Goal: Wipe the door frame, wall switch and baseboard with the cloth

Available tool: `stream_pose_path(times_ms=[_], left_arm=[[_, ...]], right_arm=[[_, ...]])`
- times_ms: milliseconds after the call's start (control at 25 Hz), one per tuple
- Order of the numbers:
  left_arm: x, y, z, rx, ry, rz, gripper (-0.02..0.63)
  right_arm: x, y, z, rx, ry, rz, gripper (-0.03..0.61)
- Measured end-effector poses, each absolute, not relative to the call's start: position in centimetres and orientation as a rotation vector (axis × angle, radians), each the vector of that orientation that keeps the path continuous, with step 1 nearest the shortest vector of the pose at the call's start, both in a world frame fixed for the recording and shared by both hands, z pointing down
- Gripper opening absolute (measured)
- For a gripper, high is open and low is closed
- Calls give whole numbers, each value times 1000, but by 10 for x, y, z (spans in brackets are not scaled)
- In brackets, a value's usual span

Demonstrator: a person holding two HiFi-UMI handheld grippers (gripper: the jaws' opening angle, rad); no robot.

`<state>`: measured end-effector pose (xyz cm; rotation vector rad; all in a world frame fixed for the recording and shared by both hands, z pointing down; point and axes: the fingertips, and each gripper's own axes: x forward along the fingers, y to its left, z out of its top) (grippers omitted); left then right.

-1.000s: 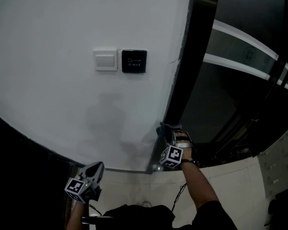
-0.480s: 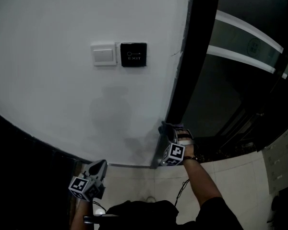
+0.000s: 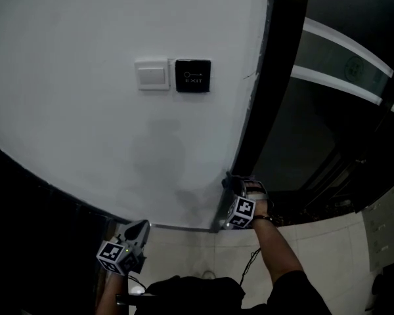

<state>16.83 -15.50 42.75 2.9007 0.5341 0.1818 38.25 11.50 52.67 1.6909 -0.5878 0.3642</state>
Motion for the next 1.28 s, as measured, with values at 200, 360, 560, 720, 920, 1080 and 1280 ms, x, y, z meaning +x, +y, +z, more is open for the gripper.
stream_pose_path(times_ms=[200,360,560,720,920,1080,1280], left_arm=[[164,-153,426,2914,532,191,2],[178,-150,421,2924,530,181,2],[181,-149,412,2855,502,176,2],[193,-154,400,2825,491,126,2],[202,-154,397,2816,554,113,2],[204,-157,389,2799,587,86,2],[206,-165,377,2799,590,45,2]], right_arm=[[376,111,519,1727,-616,381,92],[373,109,514,1700,-638,461,92],[346,105,426,1696,-579,298,92],[352,117,315,1727,-389,89,92],[361,129,205,1701,-188,-78,92],[358,127,139,1728,-69,-185,92],[371,122,122,1756,-26,-169,92]])
